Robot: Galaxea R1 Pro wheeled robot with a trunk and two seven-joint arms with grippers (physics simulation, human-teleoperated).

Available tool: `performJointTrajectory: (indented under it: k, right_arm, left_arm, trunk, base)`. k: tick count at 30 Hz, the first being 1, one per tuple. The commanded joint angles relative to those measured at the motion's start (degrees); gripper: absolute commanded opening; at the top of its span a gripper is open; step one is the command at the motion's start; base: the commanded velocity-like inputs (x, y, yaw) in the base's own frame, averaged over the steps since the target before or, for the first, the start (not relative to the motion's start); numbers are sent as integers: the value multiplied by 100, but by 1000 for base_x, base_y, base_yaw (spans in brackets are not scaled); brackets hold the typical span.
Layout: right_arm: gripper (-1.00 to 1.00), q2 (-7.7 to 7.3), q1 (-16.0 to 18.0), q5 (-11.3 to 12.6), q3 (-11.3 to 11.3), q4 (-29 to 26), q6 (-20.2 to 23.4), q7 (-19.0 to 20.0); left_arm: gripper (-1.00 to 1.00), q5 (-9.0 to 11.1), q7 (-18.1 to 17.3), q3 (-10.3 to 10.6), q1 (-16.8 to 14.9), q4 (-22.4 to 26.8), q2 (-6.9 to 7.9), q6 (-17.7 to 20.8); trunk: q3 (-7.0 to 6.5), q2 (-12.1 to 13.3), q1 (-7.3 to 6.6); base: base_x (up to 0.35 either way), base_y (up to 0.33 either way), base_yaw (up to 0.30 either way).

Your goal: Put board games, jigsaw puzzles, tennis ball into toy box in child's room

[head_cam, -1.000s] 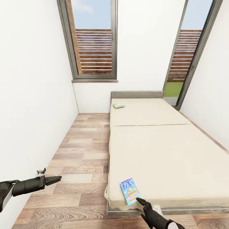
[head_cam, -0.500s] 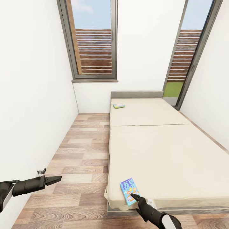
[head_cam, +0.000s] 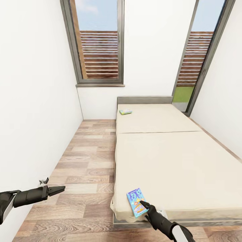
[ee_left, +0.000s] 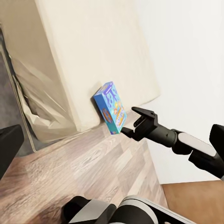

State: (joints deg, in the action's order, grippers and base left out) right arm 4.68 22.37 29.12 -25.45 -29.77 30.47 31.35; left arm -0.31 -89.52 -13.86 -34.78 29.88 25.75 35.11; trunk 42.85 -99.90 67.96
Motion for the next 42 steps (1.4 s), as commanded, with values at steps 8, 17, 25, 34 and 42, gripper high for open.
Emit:
performJointTrajectory:
  k: [8, 17, 25, 34, 42]
  right_arm:
    - [100, -10, 4, 39, -55, -2, 38, 20]
    - [100, -11, 4, 45, -67, 3, 38, 21]
    - [100, -11, 4, 48, -73, 6, 38, 7]
    - [100, -11, 4, 49, -74, 15, 38, 3]
    - [100, -11, 4, 43, -74, 15, 38, -5]
  left_arm:
    - [100, -4, -22, -2, -3, 0, 0, 57]
    - [100, -4, -14, -2, -3, 0, -2, 57]
    - [100, -7, -7, 4, -3, 0, -6, 57]
    - [100, -11, -4, 6, -3, 0, -8, 57]
    - [100, -13, -4, 6, -3, 0, -9, 57]
  trunk:
    - [5, -2, -1]
    - [5, -2, -1]
    - [5, -2, -1]
    - [5, -2, -1]
    - [5, -2, -1]
  base:
    - [0, 0, 0]
    - [0, 0, 0]
    - [23, 0, 0]
    - [20, 0, 0]
    - [1, 0, 0]
